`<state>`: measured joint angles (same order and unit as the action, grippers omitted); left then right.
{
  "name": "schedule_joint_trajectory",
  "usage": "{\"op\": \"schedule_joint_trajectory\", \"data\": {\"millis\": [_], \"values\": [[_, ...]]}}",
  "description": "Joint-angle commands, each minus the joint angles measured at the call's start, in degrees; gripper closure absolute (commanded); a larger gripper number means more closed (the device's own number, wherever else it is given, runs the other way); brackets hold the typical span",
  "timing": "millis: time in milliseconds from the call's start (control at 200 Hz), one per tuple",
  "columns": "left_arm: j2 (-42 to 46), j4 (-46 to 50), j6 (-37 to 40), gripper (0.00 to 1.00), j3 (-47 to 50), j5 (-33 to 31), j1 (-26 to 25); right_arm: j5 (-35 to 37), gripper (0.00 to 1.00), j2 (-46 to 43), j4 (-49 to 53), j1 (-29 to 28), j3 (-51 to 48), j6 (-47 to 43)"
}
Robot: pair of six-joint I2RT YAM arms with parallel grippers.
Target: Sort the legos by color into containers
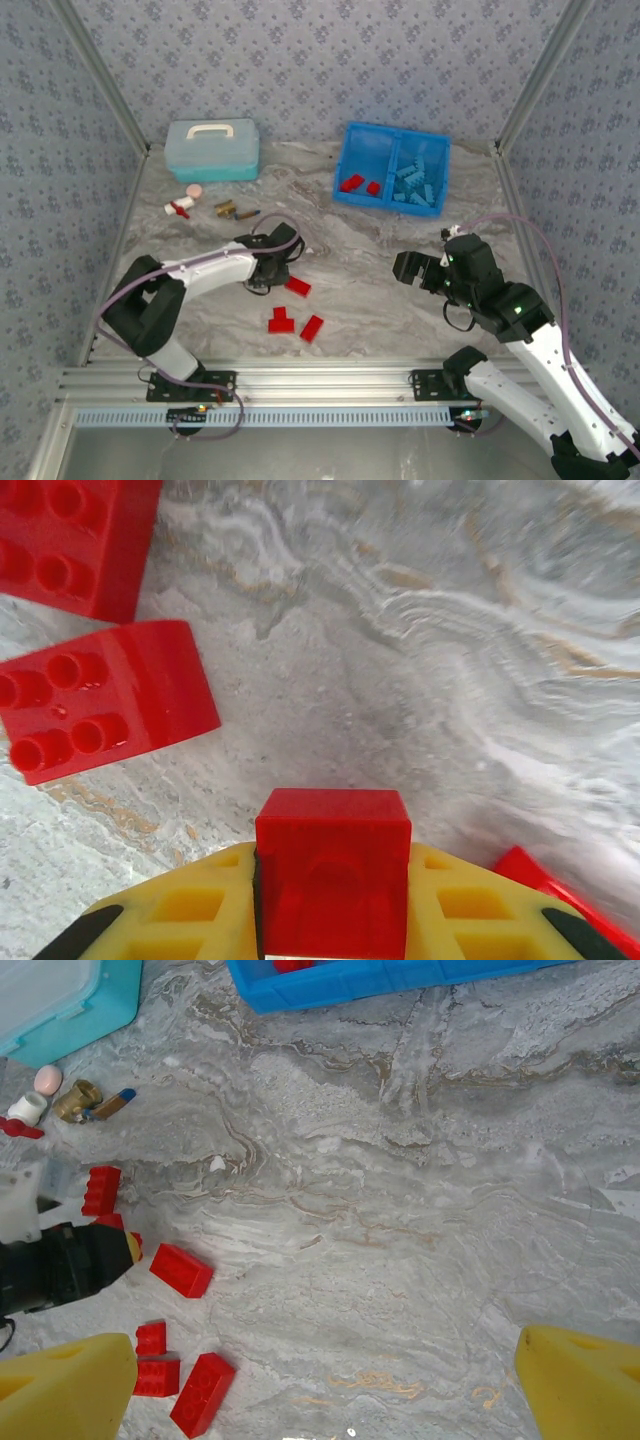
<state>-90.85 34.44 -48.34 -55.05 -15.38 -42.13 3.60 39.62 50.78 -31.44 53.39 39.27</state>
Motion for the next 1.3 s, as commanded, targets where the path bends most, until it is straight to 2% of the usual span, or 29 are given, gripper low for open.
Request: {"op": "schedule_joint_trajectory", "data": {"millis": [0,130,270,465,710,789,944,1109,1244,1294], "values": [[7.37,2.70,1.78,0.78,-7.76,-0.19,-1.69,-0.45,0.00,-0.31,0.21,-0.38,0.97,0.72],[6.60,2.33,4.79,0.79,-17.70,-1.51,-2.99,-0.34,0.00,-0.24,0.02,-0.43,1.02,0.81],[-1.36,2.02,8.78,0.79,-30.46,-2.35,-3.03,-0.91,0.00,-0.09,-0.73,-0.55,1.02,1.09],[-19.10,3.18,14.41,0.79,-52.53,-3.05,-2.94,-6.91,0.00,1.86,-6.95,-0.70,-0.16,-1.08],[-45.39,11.26,19.60,0.80,-90.35,-2.97,-2.52,-7.31,0.00,4.11,-9.32,-0.75,-0.18,-3.70],[-52.07,10.58,21.45,0.80,-98.87,-3.14,-2.10,-7.47,0.00,4.75,-9.49,-0.67,0.18,-5.64],[-57.88,1.81,24.07,0.80,-99.47,-1.91,-0.52,-6.87,0.00,5.55,-8.62,-0.65,1.21,-7.28],[-62.14,-2.23,26.96,0.80,-99.38,0.23,-0.23,-6.69,0.00,5.82,-6.91,-0.56,1.91,-8.67],[-63.73,-2.46,26.14,0.72,-99.38,0.38,-0.23,-6.67,0.00,5.82,-6.53,-0.56,1.93,-8.20],[-63.75,-2.07,25.39,0.66,-99.42,0.55,-0.23,-6.96,0.00,5.77,-6.52,-0.56,2.01,-7.99]]}}
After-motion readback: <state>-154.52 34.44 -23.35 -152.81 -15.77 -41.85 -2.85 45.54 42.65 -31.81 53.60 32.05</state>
